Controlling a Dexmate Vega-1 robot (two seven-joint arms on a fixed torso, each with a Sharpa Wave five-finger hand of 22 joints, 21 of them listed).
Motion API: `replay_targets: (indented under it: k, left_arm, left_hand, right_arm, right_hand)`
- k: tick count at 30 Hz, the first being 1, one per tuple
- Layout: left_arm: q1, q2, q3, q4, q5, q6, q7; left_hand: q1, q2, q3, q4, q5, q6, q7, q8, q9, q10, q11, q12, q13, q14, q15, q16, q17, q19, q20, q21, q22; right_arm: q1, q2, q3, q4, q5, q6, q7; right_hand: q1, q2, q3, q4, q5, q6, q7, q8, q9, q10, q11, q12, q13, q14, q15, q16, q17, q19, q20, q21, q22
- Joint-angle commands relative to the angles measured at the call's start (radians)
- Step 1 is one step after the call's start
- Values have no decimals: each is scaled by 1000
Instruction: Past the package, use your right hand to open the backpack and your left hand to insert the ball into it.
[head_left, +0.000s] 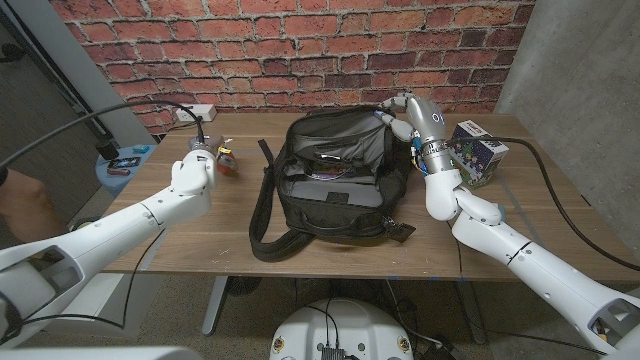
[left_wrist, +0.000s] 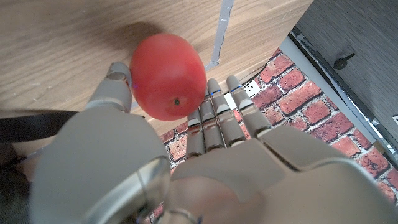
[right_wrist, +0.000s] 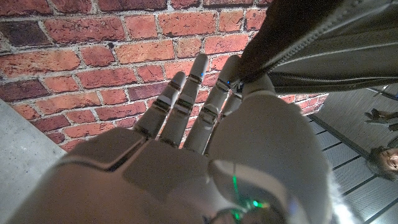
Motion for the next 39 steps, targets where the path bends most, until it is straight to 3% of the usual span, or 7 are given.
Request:
replay_targets:
  k: [1,14,29,39]
  left_arm:
    - [6,8,-16,-49,-29,9,-3]
    - [36,27,-38,-139,-58,37,-8]
    - [114,77,-87,-306,-110,84,-7]
    - [146,108,-95,-379,-127,120,-13]
  left_hand:
    - [68,69,-6,1,4,75,-48,6,3,115,-105,9,10,5,-3,5,1,4,4,4,3]
    - [63,72,-16,7,6,77,-49,8,8,117,-109,14,25,9,-3,3,2,-3,1,3,3]
    - [58,77,-21,12,7,90,-49,16,13,125,-107,21,40,14,-7,0,4,-11,1,2,4]
    - [55,84,-28,15,8,105,-53,23,17,140,-111,31,52,24,-12,7,11,-12,-3,3,4]
  right_arm:
    - [16,3,0,0,-6,-2,9]
    - [53,12,-7,8,-16,11,16]
    - [68,28,-10,12,-12,6,22]
    - [76,36,-15,23,-10,-4,23]
  right_hand:
    - [8,16,-7,0,5,6,-9,4,2,9,0,-3,6,10,-126,-1,3,-4,-96,3,1]
    - [7,17,-9,1,5,6,-9,3,2,9,0,-4,6,9,-125,-3,3,-6,-96,3,1]
    - [7,18,-11,2,5,5,-11,3,3,9,0,-4,9,8,-126,-3,5,-9,-96,2,1]
    - [8,18,-12,3,6,4,-11,2,3,9,0,-6,9,6,-125,-5,7,-11,-96,2,1]
